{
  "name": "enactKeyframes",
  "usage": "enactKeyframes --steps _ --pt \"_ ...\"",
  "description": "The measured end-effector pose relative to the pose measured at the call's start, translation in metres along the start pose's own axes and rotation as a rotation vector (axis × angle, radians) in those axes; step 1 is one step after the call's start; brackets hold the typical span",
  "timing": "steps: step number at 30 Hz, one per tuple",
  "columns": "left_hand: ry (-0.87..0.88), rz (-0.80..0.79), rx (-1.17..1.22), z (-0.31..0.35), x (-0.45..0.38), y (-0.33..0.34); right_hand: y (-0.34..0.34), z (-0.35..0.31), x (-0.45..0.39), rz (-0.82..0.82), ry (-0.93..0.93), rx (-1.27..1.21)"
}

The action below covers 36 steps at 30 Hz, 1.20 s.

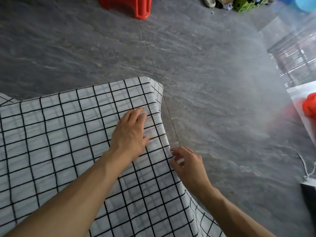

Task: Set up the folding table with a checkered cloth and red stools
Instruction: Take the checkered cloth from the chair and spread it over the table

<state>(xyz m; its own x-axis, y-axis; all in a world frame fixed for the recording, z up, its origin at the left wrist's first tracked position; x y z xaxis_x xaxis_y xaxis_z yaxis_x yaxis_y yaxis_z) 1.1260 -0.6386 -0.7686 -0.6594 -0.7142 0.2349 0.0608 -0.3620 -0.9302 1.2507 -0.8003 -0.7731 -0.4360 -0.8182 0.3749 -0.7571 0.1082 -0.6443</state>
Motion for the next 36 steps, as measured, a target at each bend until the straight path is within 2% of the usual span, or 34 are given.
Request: enactKeyframes --steps 6,10,15,20,23,26,29,32,36 --pt "0.058 0.084 -0.036 0.034 0.065 -0.002 0.002 0.025 0.05 0.002 0.051 -0.026" --pt "0.077 -0.005 -0.014 0.069 0.136 0.026 0.001 0.032 0.07 0.021 0.027 -0.029" --pt "-0.017 -0.112 0.022 0.087 0.193 0.061 -0.002 0.055 0.116 0.012 -0.007 0.028" --pt "-0.076 -0.135 0.055 0.09 0.202 0.072 0.0 0.09 0.168 -0.036 0.046 0.031" --pt "-0.108 -0.073 -0.028 0.09 0.209 0.067 0.001 0.104 0.196 -0.057 0.061 0.033" --pt "-0.072 0.044 0.015 0.101 0.23 0.061 0.009 0.118 0.215 -0.146 0.046 0.088" --pt "-0.01 0.014 0.05 0.122 0.259 0.077 0.023 0.136 0.231 -0.241 0.046 0.228" --pt "0.001 -0.041 0.001 0.131 0.278 0.098 0.03 0.156 0.239 -0.219 0.016 0.323" --pt "-0.033 -0.011 -0.047 0.13 0.277 0.102 0.028 0.189 0.245 -0.18 0.044 0.379"
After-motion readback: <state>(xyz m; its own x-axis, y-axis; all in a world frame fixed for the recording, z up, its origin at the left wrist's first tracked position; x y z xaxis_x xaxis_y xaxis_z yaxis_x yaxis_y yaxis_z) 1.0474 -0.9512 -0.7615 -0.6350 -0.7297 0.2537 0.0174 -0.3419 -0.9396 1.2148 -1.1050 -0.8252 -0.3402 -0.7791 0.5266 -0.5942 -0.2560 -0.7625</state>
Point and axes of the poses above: each hand's wrist, its own x-axis away from the middle knuckle, its own y-axis out of the palm, z = x × y, the point moved 7 cm from there along -x, towards the middle knuckle, and after that the axes turned 3 degrees about -x, right-handed, at the moved point
